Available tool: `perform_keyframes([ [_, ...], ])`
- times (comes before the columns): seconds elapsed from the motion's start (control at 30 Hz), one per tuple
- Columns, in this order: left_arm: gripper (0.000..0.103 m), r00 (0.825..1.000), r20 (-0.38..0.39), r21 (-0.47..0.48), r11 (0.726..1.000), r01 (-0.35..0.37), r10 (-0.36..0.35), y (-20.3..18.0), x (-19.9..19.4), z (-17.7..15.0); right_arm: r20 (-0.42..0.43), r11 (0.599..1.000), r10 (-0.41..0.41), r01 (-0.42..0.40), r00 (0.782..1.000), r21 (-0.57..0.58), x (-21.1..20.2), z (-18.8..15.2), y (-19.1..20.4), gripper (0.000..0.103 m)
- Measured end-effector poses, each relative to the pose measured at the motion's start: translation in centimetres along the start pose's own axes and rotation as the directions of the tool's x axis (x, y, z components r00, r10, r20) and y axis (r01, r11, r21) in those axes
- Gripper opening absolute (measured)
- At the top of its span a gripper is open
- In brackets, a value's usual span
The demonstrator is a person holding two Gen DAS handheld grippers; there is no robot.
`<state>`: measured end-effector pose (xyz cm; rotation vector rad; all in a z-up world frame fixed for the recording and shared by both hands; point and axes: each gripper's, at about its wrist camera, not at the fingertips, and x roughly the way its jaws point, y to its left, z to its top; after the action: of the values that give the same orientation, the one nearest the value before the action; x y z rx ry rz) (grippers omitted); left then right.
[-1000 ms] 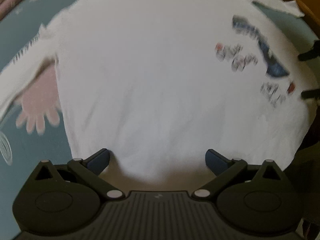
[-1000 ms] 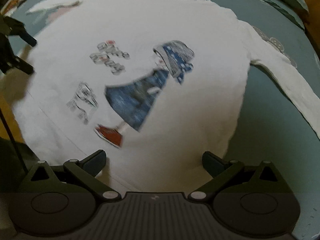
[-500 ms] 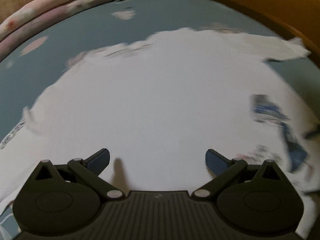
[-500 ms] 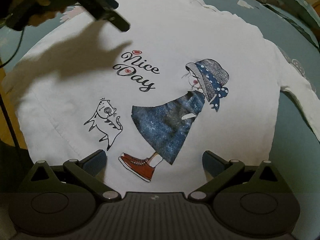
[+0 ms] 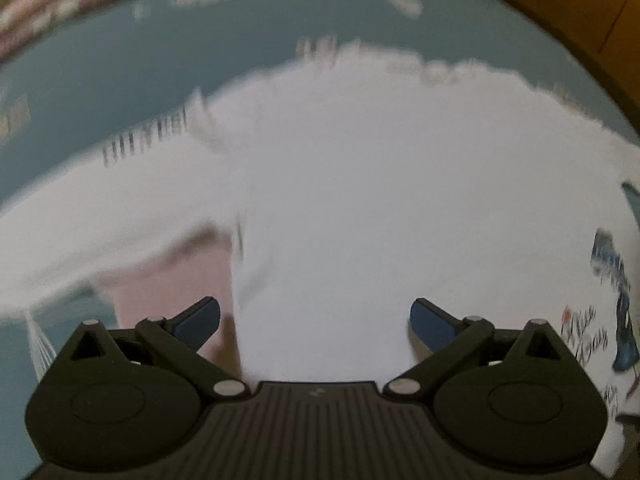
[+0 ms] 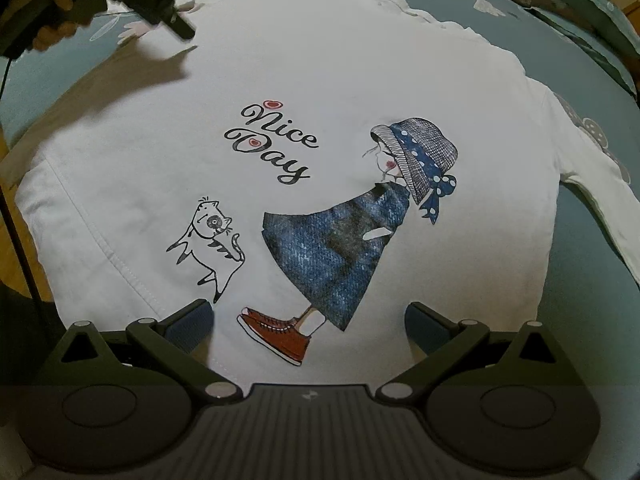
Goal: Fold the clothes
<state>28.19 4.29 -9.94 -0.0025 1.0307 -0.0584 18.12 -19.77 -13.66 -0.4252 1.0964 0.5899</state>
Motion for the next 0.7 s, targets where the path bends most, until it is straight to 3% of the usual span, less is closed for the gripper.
perform_keyframes([
  [0.17,0.101,0.993,0.104,0.029,0.998,0.049,-0.052,2.4,1.5,5.1,-0.007,1.000,-0.019,0.019,1.000,0.015,-0.1,0.9,-0.1,0.103],
  [0.3,0.101,0.992,0.095,-0.005,0.996,0.089,-0.088,5.4,5.3,8.5,0.023,0.994,-0.067,0.065,0.997,0.091,-0.6,3.6,-0.9,0.103],
  [0.47,0.100,0.986,0.086,-0.087,0.985,0.148,-0.141,9.2,8.4,9.6,0.054,0.980,-0.101,0.090,0.993,0.175,0.1,7.3,-1.6,0.103],
  [0.6,0.101,0.964,0.102,-0.153,0.954,0.257,-0.244,12.3,9.6,9.8,0.062,0.970,-0.093,0.076,0.994,0.232,1.7,10.1,-0.9,0.103],
  [0.7,0.101,0.962,0.124,-0.188,0.946,0.264,-0.243,14.6,9.6,9.5,0.059,0.965,-0.080,0.062,0.995,0.255,2.7,11.7,0.1,0.103],
])
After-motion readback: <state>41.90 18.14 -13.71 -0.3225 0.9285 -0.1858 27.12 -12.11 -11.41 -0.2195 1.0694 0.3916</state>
